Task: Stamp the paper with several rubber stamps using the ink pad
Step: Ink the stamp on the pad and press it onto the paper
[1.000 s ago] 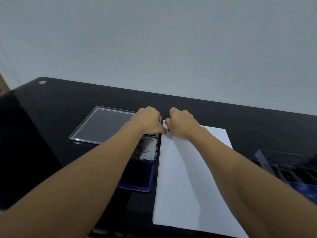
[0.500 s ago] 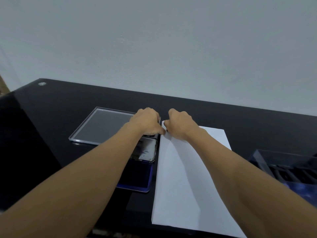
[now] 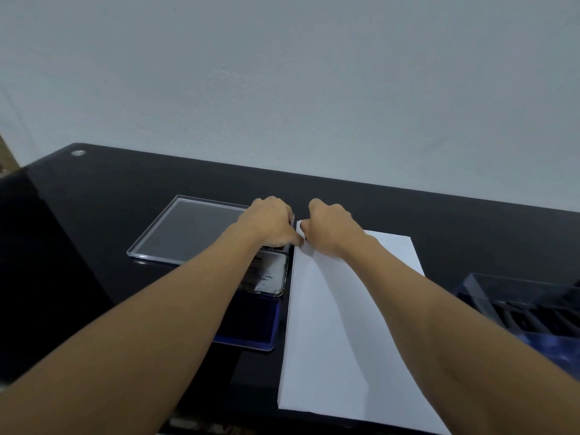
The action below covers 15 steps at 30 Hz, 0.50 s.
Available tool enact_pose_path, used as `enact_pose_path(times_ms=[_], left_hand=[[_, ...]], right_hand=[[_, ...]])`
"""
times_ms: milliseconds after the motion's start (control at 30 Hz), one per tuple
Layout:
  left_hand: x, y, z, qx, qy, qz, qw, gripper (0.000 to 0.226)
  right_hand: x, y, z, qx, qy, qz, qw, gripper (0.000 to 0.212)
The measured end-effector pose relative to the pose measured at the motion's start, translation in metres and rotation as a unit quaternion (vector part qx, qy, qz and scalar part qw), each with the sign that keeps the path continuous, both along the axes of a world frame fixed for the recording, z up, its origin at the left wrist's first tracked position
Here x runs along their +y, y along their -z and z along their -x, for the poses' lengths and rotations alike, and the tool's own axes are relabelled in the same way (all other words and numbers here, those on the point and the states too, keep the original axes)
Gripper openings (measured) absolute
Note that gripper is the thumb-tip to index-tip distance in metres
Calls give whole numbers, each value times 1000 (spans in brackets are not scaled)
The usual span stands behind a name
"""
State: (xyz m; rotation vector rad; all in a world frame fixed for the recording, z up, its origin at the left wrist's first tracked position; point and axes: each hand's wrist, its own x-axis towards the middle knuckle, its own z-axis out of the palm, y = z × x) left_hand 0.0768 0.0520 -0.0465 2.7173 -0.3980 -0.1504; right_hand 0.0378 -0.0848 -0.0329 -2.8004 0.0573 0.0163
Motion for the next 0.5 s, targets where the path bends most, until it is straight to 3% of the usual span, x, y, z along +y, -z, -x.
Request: enact_pose_path(times_ms=[500], left_hand=[[0, 1, 0, 1, -2, 10, 1000, 48]], right_hand=[[0, -2, 0, -1, 0, -3, 1000, 16]])
